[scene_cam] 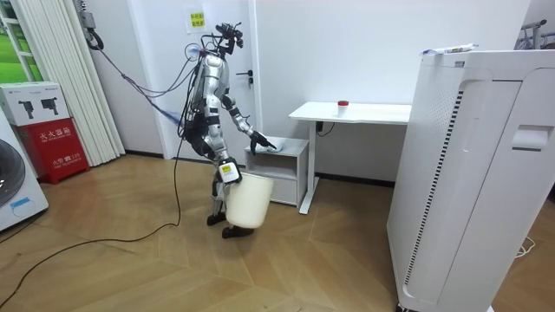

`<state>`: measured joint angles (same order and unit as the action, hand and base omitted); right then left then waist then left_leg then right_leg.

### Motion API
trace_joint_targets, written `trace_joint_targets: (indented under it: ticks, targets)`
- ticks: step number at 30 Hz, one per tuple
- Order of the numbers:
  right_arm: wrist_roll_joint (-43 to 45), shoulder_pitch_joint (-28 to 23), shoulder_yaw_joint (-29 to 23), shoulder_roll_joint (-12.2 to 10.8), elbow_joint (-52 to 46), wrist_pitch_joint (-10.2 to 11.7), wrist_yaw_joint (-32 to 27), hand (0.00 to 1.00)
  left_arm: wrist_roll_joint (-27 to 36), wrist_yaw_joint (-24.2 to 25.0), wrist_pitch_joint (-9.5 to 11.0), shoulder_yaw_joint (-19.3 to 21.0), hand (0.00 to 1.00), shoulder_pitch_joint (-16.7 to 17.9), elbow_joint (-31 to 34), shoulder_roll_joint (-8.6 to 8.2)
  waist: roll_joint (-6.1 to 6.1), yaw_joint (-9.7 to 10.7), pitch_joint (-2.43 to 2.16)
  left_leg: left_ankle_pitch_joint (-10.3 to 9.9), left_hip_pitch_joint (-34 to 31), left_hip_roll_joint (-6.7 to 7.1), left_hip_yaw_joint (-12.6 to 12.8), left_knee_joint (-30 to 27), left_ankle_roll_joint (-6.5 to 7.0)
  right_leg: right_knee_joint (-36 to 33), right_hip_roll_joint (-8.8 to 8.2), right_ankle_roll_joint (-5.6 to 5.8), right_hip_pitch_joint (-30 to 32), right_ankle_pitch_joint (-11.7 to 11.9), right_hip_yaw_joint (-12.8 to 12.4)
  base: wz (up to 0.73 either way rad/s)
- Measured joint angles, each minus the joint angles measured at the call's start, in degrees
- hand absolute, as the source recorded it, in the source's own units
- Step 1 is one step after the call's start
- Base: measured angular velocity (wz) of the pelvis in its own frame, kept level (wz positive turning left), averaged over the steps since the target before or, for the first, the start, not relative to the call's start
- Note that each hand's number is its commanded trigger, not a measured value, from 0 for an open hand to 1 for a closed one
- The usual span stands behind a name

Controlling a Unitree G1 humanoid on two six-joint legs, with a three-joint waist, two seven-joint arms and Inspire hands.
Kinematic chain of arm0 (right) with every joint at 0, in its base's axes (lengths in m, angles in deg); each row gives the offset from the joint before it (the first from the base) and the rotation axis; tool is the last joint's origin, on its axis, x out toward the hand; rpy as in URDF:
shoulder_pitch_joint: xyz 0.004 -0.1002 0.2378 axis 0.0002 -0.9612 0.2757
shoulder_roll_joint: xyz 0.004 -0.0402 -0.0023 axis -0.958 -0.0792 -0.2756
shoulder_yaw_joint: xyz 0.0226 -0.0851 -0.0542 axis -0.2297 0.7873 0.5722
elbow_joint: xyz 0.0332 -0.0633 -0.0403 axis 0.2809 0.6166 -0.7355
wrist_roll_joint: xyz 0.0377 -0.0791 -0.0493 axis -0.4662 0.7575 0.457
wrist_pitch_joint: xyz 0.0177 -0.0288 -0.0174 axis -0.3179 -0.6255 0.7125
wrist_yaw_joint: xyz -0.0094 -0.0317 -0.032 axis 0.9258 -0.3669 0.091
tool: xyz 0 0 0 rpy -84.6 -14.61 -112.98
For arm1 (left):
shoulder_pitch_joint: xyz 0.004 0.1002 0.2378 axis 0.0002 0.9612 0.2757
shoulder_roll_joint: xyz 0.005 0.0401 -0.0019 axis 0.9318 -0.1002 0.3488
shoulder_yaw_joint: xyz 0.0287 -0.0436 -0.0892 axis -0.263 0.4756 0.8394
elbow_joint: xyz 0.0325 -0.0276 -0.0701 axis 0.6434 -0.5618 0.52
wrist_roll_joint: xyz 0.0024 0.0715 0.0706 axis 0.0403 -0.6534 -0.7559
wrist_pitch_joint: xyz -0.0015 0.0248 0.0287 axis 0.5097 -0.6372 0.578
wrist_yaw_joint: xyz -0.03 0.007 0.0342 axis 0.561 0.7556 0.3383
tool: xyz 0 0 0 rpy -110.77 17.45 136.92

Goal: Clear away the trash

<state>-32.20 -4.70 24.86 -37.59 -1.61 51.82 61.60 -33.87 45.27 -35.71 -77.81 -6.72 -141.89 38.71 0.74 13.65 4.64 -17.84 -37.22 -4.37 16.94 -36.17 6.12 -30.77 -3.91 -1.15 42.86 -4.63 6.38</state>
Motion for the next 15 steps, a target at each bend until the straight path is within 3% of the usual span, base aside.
trace_joint_targets:
  ticks: [1,11,15]
  targets:
    - [-0.2,0.0,0.5,0.2,0.0,-0.2,-0.1,1.0,-0.3,0.3,-0.2,-0.5,1.0,-0.1,-0.2,0.48,0.0,0.1,-0.01,0.0,0.0,-0.13,0.0,-0.1,-0.12,-0.1,0.07,-0.16,0.0,-0.1,0.1,-0.06]
    - [-1.2,-0.1,0.9,0.4,-0.5,-2.2,-0.8,1.0,-2.9,0.3,-3.4,-1.2,1.0,-2.9,-1.3,2.21,0.04,0.0,-0.13,0.2,1.0,-0.14,0.1,0.5,-0.43,0.7,0.19,-0.33,-1.0,-0.1,-0.1,-0.01]
    - [-1.4,-0.2,0.9,0.4,-0.5,-3.5,-1.2,1.0,-4.0,0.5,-4.7,-1.2,1.0,-2.9,-1.3,2.18,0.07,0.1,-0.22,0.2,2.1,-0.13,0.1,1.1,-0.48,1.2,0.23,-0.32,-2.0,-0.1,0.1,0.0]
